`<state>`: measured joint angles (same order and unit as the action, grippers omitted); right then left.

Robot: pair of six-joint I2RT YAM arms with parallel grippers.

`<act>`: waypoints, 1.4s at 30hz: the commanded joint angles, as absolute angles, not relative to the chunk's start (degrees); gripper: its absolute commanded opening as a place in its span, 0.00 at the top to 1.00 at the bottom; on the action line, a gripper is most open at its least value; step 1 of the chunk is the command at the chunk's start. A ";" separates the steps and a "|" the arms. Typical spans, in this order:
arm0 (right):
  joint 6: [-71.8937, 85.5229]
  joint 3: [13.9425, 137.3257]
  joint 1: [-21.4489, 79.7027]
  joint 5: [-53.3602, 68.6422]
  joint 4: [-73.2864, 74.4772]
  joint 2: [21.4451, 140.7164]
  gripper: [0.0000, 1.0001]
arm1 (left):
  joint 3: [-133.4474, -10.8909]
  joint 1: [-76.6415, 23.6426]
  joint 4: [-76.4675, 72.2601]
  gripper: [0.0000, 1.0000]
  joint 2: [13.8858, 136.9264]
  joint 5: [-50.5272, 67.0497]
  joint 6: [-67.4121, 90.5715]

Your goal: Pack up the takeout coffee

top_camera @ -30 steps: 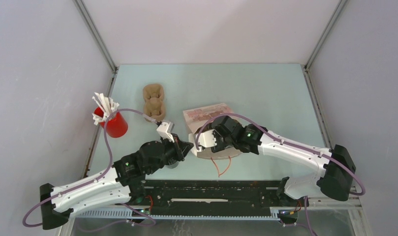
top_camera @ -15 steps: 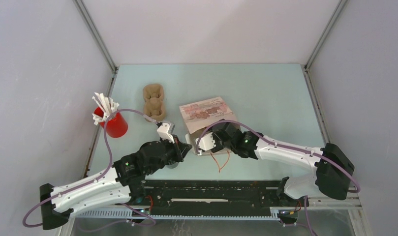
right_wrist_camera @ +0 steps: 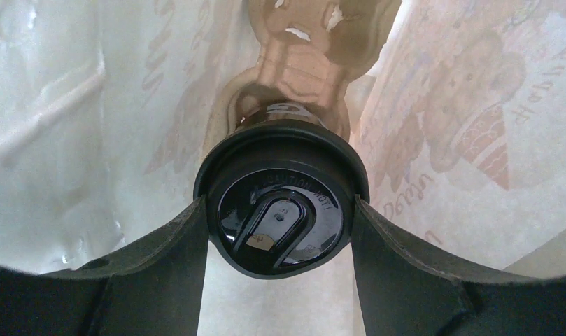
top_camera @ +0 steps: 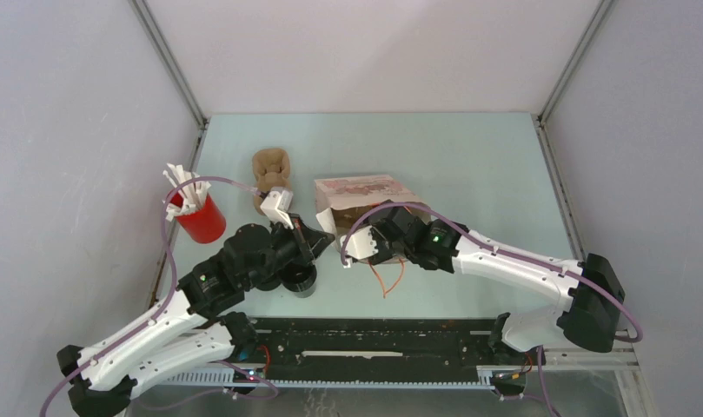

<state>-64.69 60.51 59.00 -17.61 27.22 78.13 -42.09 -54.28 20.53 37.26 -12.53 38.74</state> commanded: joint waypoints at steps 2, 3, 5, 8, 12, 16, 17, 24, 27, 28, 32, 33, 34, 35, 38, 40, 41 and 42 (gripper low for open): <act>-60.29 66.66 58.18 -13.05 39.89 79.18 0.80 | -45.00 -48.19 19.62 1.00 38.14 1.60 40.00; -59.89 67.34 57.92 -12.33 41.01 79.76 0.80 | -45.00 -47.33 19.49 1.00 38.78 3.10 40.37; -59.17 69.10 57.77 -12.28 43.35 81.43 0.81 | -45.08 -45.14 19.13 1.00 39.95 7.27 41.70; -57.14 72.82 57.62 -10.98 47.12 83.34 0.81 | -45.11 -41.87 18.53 1.00 41.51 12.32 44.10; -54.96 76.70 57.10 -8.00 52.09 85.51 0.81 | -45.18 -37.50 18.37 1.00 42.84 17.60 47.09; -56.18 77.51 56.70 -9.06 51.93 87.18 0.81 | -45.67 -33.21 18.15 1.00 43.69 22.54 49.31; -56.87 77.64 56.69 -9.88 51.16 87.71 0.81 | -45.77 -32.45 18.00 1.00 43.86 23.94 50.09; -55.53 85.04 58.25 -12.55 56.11 91.29 0.81 | -45.75 -30.73 17.45 1.00 46.48 30.43 51.30; -53.81 86.25 59.88 -15.15 58.74 90.97 0.81 | -45.61 -30.59 15.25 1.00 47.54 34.75 52.26; -53.00 86.73 60.32 -15.49 59.92 90.93 0.81 | -45.74 -30.59 14.38 1.00 47.97 36.26 52.74; -50.19 86.24 61.75 -16.79 63.29 90.00 0.81 | -45.94 -30.59 11.57 1.00 48.83 42.03 54.50; -49.66 85.77 62.32 -17.02 63.92 89.56 0.81 | -46.05 -30.59 11.36 1.00 49.05 43.49 54.57; -49.44 84.97 62.70 -16.86 63.81 88.80 0.81 | -46.13 -30.54 11.38 1.00 49.22 44.74 54.50; -49.63 83.63 62.68 -16.47 62.83 87.61 0.81 | -45.95 -30.58 11.34 1.00 49.17 45.68 54.57; -53.64 78.04 62.46 -17.05 57.14 84.98 0.81 | -45.05 -30.59 11.34 1.00 48.60 47.35 54.67; -57.38 74.70 61.63 -18.16 49.50 84.59 0.81 | -44.33 -30.59 11.42 1.00 48.33 47.68 54.58; -59.50 72.72 60.91 -17.67 44.94 84.43 0.82 | -44.04 -30.59 11.38 1.00 48.50 47.83 54.58; -62.16 70.73 60.11 -16.68 40.36 84.34 0.82 | -43.73 -30.59 11.23 1.00 48.68 48.08 54.50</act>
